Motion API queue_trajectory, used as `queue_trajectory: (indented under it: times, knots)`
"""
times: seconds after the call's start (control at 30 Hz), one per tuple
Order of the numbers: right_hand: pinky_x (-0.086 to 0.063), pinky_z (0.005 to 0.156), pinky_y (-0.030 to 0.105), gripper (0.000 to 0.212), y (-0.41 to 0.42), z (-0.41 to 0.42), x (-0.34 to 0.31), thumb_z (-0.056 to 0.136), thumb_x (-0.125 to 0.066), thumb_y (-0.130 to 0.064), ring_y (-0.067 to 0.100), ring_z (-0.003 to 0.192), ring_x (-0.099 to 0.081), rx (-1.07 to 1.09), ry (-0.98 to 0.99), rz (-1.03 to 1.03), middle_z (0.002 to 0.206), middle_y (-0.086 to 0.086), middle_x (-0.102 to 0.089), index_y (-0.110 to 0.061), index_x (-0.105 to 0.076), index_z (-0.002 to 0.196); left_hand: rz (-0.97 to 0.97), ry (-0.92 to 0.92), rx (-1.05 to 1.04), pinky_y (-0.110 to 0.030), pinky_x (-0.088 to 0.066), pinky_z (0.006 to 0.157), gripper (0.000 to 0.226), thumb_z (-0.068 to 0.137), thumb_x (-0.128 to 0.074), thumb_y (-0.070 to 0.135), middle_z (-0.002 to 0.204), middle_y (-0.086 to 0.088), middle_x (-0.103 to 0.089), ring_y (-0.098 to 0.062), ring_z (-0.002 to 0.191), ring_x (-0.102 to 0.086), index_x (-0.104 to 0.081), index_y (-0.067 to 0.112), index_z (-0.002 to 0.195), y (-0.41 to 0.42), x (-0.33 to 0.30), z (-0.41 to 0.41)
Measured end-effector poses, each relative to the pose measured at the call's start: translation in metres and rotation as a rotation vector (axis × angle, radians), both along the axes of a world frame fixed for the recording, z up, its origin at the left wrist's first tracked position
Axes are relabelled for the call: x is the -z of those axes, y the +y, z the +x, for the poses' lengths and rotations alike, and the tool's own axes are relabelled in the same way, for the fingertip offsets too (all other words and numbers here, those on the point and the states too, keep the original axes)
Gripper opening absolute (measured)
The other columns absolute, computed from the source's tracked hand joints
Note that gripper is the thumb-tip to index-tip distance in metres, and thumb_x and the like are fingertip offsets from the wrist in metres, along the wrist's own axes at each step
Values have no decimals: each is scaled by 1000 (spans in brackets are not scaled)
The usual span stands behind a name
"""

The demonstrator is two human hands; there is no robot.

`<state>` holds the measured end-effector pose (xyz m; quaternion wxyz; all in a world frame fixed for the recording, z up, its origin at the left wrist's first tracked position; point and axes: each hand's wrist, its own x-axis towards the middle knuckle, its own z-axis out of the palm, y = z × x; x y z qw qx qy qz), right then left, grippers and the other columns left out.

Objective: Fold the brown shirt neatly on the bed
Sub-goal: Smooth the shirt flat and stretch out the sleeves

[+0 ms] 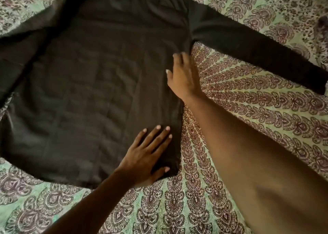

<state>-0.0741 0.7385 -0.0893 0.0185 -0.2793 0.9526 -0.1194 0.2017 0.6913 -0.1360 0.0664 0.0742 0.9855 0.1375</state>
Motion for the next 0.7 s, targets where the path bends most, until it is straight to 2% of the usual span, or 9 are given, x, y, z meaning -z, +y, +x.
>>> queue_trajectory:
  times: [0.1,0.17,0.27,0.4,0.53,0.7]
  knots:
    - [-31,120,53,73,-11,-1,19,100,-51,-54,33,154,-25,-53,-49,147,166,13,-29,-8,-37,155,151,73,-141,-49,-29,121,61,103,-43,52,169,-2,-26,-23,156,-26,-44,17,153,-15,-7,-1]
    - [-23,124,55,79,-1,19,33,103,-38,-62,31,159,-14,-58,-86,184,172,10,-17,-10,-27,161,153,179,-306,-50,-37,115,49,104,-47,38,163,-8,-39,-29,150,-37,-53,11,144,-34,-9,-15]
    - [-18,126,54,82,25,62,46,102,-26,-68,31,160,-13,-26,-67,131,173,10,-15,-13,-23,163,35,150,-451,-50,-34,118,55,102,-48,38,166,-11,-33,-31,153,-32,-48,11,150,-62,-5,-41]
    - [-17,125,58,85,60,112,51,102,-23,-72,30,161,-5,-16,-70,138,174,8,-7,-15,-16,164,-79,53,-397,-51,-26,122,66,102,-39,55,172,-6,-16,-27,159,-18,-34,23,160,-76,5,-45]
    - [-16,125,61,86,92,166,52,101,-28,-72,32,161,0,-25,-72,149,175,5,1,-17,-11,166,-100,27,-334,-52,-21,125,78,100,-33,64,174,-4,-4,-24,160,-8,-15,24,165,-58,10,-16]
    - [-21,123,62,87,126,216,46,101,-29,-72,30,161,2,-96,-80,163,174,6,2,-17,-10,166,-114,0,-257,-55,-20,125,86,98,-32,70,174,-4,-2,-25,161,-6,-11,21,165,-27,5,40]
